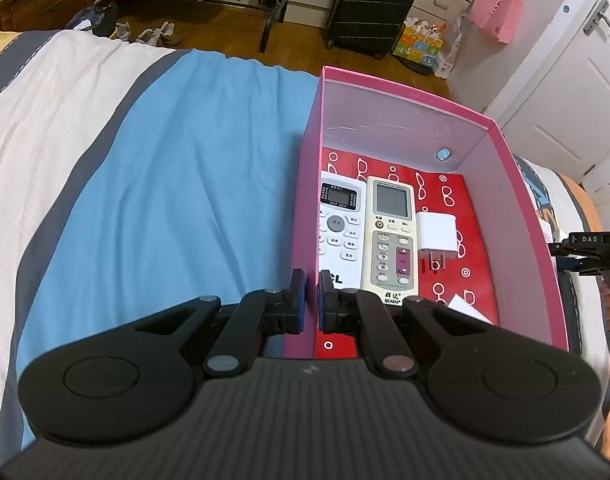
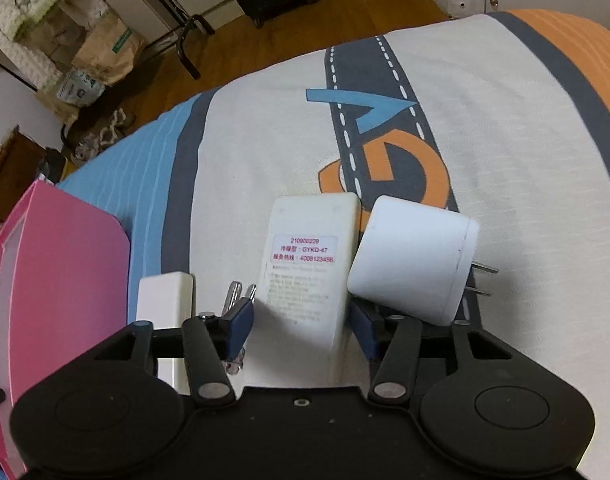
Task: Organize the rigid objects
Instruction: 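Move the right gripper back toward the remaining items on the bed, then grasp the white labeled remote with the right gripper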
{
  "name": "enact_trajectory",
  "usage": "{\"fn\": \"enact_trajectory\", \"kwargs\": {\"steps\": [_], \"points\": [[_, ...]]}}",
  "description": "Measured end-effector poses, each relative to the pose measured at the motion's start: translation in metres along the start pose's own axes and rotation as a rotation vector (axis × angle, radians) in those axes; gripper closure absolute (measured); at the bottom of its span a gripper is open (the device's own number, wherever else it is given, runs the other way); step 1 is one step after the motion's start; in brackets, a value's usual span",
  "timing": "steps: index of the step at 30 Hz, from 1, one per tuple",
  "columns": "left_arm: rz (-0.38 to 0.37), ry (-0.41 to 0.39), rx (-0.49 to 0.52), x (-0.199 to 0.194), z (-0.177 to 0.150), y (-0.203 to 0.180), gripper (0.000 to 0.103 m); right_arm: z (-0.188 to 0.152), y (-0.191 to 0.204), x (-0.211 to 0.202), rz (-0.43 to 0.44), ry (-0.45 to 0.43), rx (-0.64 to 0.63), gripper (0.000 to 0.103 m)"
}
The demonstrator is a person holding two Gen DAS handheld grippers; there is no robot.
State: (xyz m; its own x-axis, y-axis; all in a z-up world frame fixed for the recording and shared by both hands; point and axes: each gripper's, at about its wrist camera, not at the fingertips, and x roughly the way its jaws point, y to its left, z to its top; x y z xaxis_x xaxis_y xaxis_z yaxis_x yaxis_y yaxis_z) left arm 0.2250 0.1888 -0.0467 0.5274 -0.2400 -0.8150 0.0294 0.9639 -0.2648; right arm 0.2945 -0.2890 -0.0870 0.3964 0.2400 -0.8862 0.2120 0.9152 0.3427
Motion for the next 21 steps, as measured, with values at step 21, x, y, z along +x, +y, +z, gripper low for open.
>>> {"fn": "enact_trajectory", "kwargs": {"steps": [21], "points": [[-0.008, 0.002, -0.007, 0.002, -0.001, 0.001, 0.097, -0.033, 0.047, 0.008, -0.181, -0.004, -0.369, 0.037]]}}
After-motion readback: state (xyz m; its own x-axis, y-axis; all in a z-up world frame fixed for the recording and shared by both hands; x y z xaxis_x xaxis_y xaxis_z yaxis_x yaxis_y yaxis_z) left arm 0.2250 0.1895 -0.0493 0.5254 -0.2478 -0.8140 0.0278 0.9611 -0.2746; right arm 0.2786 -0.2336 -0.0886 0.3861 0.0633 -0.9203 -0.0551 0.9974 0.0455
